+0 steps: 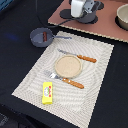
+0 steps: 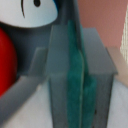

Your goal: Interact with the objects in diverse but meaningful ways.

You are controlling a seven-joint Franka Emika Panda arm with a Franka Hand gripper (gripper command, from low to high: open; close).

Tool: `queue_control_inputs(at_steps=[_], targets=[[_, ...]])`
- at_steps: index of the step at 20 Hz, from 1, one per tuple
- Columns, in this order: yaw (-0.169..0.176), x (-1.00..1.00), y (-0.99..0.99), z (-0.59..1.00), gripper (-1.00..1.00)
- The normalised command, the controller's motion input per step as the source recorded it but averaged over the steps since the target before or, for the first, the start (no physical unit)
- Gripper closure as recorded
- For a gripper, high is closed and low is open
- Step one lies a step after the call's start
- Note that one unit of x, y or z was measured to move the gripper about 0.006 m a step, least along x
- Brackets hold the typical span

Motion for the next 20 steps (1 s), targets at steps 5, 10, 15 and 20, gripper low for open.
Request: queue_control_inputs(at_steps=[5,10,15,20], targets=[[-0.045,0.18,0.37,0.11,1.00],[-0.065,0.40,0.31,0.14,1.00],[-0.078,0.49,0.17,0.05,1.00],[-0.085,0.51,0.06,0.00,1.00]])
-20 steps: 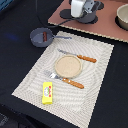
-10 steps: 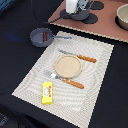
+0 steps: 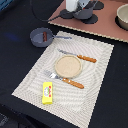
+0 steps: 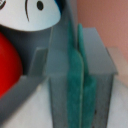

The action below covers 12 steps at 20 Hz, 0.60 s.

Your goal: Interact with the objects in diverse but meaningful ways.

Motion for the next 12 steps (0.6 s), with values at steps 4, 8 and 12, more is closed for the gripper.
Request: queue_control_inputs(at_steps=[4,8,12], targets=[[-0.070,0.51,0.02,0.00,1.00],[-0.067,0.54,0.02,-0.01,1.00],[-0.032,0.28,0.02,-0.15,1.00]])
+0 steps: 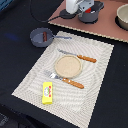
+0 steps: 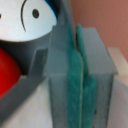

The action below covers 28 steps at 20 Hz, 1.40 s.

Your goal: Interact with the objects in diverse but meaningful ways.

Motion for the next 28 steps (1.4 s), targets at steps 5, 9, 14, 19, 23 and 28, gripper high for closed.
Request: queue_control_inputs(at_steps=[5,9,14,19,23,28], targets=[[-0.004,0.06,0.09,-0.16,-1.00],[-0.005,0.00,0.12,0.38,-1.00],[-0.036,0.00,0.11,0.90,-1.00],[-0.044,0.00,0.10,1.00,-1.00],[-0.036,0.02,0.05,0.99,-1.00],[0.091,0.29,-0.04,0.24,-1.00]])
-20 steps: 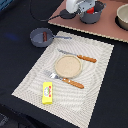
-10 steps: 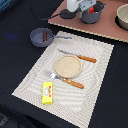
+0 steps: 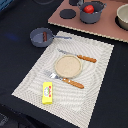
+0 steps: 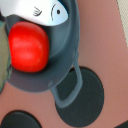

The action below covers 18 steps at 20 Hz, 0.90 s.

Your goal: Interact with the objects in diverse but meaningful ways.

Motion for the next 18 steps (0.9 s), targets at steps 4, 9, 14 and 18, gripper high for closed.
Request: queue_control_inputs(at_steps=[4,9,14,18], targets=[[0.106,0.24,-0.63,-0.08,-1.00],[0.106,0.34,-0.80,-0.09,-1.00],[0.132,0.37,-0.77,-0.09,-1.00],[0.077,0.42,-0.86,-0.06,-1.00]])
